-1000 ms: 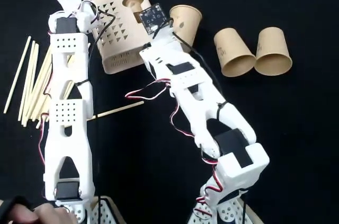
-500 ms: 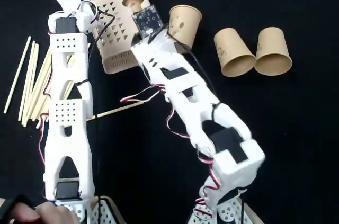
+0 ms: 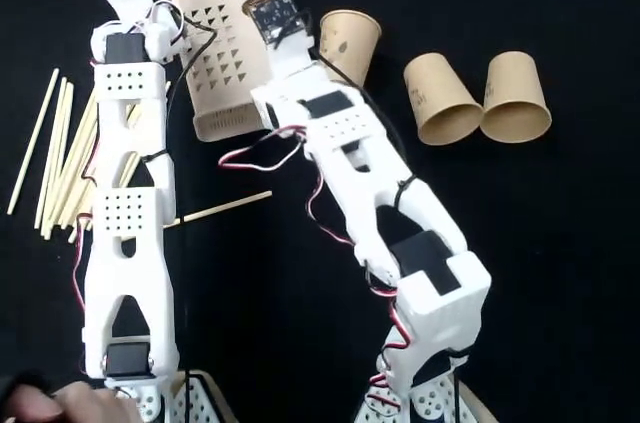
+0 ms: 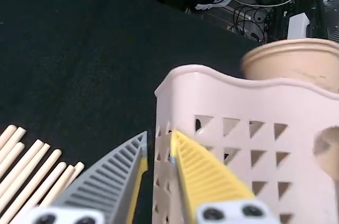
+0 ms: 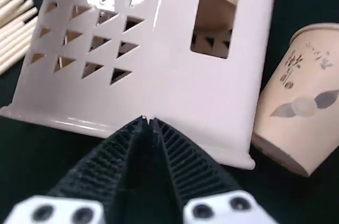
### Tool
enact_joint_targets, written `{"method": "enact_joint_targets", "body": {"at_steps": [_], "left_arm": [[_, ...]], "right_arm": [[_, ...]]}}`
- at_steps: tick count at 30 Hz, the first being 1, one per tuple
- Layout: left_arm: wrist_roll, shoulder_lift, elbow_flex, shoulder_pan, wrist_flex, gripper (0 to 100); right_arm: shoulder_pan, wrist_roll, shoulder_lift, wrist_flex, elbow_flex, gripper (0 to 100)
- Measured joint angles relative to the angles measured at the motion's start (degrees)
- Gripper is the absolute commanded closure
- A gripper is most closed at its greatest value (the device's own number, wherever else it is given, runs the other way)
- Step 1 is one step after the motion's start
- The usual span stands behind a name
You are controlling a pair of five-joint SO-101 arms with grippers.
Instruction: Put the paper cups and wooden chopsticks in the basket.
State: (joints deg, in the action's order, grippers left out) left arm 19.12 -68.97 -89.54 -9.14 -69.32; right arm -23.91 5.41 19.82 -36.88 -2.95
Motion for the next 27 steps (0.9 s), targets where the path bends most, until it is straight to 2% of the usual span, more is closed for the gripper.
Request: {"method": "enact_joint_targets", "body": {"at_steps": [13,27], "left_arm": [[1.3,0.9,-3.3,-3.9,-1.5,91],[2.3,16.8,-3.3,-6.2,-10.5,91]], "right_arm": [[-0.4,0.0,2.9,-10.0,3.5,98.6],[-1.7,0.3,5.5,-20.1,1.8,98.6]]}}
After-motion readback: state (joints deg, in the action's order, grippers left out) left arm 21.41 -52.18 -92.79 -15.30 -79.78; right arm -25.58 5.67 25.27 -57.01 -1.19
